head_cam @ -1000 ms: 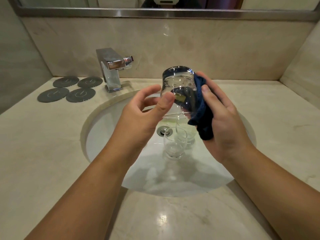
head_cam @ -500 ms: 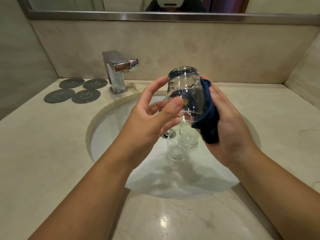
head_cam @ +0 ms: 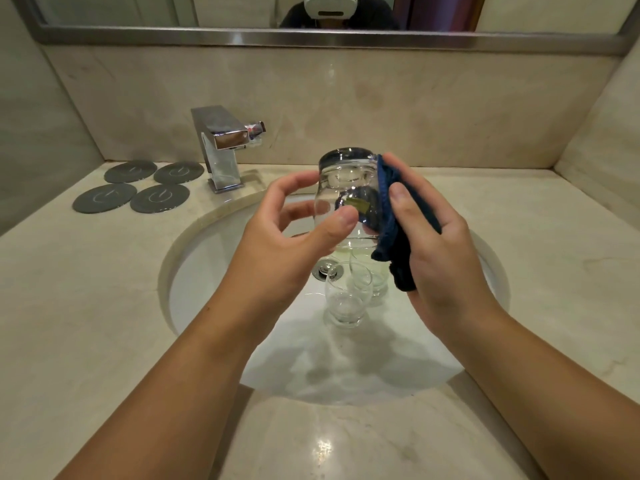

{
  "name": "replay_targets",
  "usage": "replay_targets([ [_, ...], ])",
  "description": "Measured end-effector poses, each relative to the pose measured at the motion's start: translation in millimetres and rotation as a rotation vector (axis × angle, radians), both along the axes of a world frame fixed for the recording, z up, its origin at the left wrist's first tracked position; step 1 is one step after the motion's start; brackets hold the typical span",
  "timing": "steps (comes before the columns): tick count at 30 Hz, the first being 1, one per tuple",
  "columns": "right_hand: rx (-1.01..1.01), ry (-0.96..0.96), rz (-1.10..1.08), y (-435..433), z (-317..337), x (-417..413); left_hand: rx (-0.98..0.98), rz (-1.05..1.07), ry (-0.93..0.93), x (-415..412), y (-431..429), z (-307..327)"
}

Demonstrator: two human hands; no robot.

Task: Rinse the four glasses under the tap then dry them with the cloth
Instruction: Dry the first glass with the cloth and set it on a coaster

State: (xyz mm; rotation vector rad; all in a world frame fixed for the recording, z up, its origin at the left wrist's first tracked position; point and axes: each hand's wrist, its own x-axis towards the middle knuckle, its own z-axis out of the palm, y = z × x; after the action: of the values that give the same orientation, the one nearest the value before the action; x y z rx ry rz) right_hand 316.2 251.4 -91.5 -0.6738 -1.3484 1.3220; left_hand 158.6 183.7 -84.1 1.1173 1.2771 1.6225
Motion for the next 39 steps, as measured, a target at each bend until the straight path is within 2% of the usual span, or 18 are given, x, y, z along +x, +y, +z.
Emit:
replay_targets([
  [3,-0.170,0.141,0.168,4,2,-1,-0.006,-0.090,-0.176,-1,-1,3],
  [5,-0.216,0.193,0.252,6,1,-2,-0.009,-0.133,-0.225,-2,0,3],
  [7,-0.210,0.219,0.238,7,0,-2,-0.011,-0.111,-0.147,-3,1,2],
  [10,-0.189,0.191,0.096,6,1,0,-0.005,-0.015,0.013,-4,3,-1],
  [14,-0.018,0.039,-0.030,1,1,0,-0.004,-0.006,-0.003,0,2,-2],
  [17,0.084,-0.053,-0.042,-4,2,0,-0.027,0.041,0.053,2,1,-3],
  [20,0.030,0.004,0.005,-2,2,-1,-0.043,0.027,-0.026,-1,1,-1],
  [23,-0.155,0.164,0.141,2,3,-3,-0.041,-0.072,-0.183,0,0,3],
  [26,-0.195,0.208,0.173,3,3,-2,-0.046,-0.049,-0.105,-2,1,2],
  [29,-0.158,0.178,0.086,4,2,-1,-0.033,0.041,0.038,-4,3,0],
  [36,0.013,0.033,-0.005,-1,0,1,-0.032,0.035,0.131,0,0,-2],
  [39,-0.067,0.095,0.066,5,-1,0,-0.032,0.019,0.060,-2,0,-1],
])
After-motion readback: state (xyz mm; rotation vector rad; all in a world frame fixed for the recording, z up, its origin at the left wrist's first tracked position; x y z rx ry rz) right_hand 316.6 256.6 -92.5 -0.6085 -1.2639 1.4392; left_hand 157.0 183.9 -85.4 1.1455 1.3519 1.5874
